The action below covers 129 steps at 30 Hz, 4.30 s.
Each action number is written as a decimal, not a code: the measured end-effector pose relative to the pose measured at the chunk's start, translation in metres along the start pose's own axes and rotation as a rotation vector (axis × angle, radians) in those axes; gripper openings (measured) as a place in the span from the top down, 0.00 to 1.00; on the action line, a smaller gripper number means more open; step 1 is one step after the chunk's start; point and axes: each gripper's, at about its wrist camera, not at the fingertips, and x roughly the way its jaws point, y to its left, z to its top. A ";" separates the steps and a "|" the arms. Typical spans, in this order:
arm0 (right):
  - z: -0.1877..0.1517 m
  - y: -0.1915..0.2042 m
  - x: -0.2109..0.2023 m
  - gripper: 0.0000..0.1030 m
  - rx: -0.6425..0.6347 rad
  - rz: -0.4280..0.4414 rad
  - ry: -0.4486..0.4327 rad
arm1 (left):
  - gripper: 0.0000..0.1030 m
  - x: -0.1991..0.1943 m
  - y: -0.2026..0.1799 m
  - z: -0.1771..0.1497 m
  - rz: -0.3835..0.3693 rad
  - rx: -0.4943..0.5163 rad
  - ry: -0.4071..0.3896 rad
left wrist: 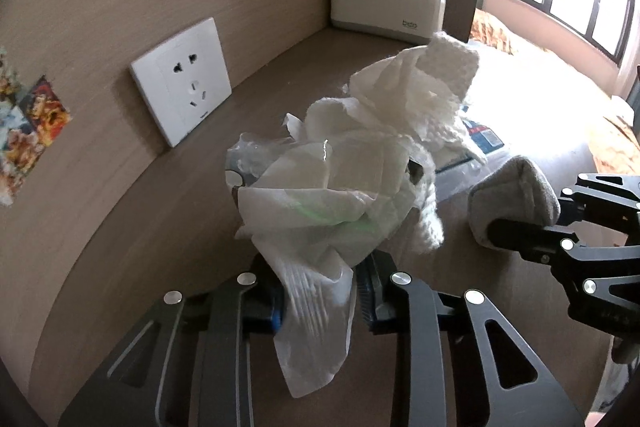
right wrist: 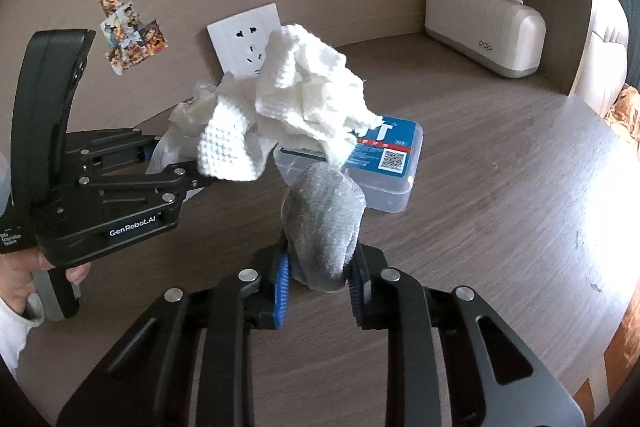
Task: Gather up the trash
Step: 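Grasp the white tissue and plastic bag with the left tool while the right tool grasps the grey ball, then carry the tissue bundle and grey ball to the white bin with both tools, then open both tools over the white bin to drop the trash, then move both tools back to the remaining tissue and box on the desk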
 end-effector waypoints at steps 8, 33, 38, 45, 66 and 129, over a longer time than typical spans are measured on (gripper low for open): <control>-0.003 0.009 -0.043 0.76 -0.035 0.050 -0.031 | 0.74 -0.050 -0.007 -0.015 0.057 -0.056 -0.015; -0.048 -0.068 -0.209 0.76 -0.043 0.102 -0.206 | 0.74 -0.166 -0.170 -0.004 0.100 -0.029 -0.075; -0.075 -0.117 -0.235 0.76 0.024 0.027 -0.202 | 0.74 -0.148 -0.231 0.006 0.013 0.017 -0.057; -0.121 -0.180 -0.253 0.76 0.131 -0.036 -0.179 | 0.74 -0.112 -0.323 0.010 -0.107 0.125 -0.015; -0.304 -0.341 -0.102 0.75 0.351 -0.122 0.077 | 0.73 0.134 -0.494 -0.100 -0.273 0.286 0.298; -0.045 -0.140 -0.198 0.04 -0.195 0.105 -0.223 | 0.05 -0.116 -0.224 -0.003 0.020 0.018 -0.059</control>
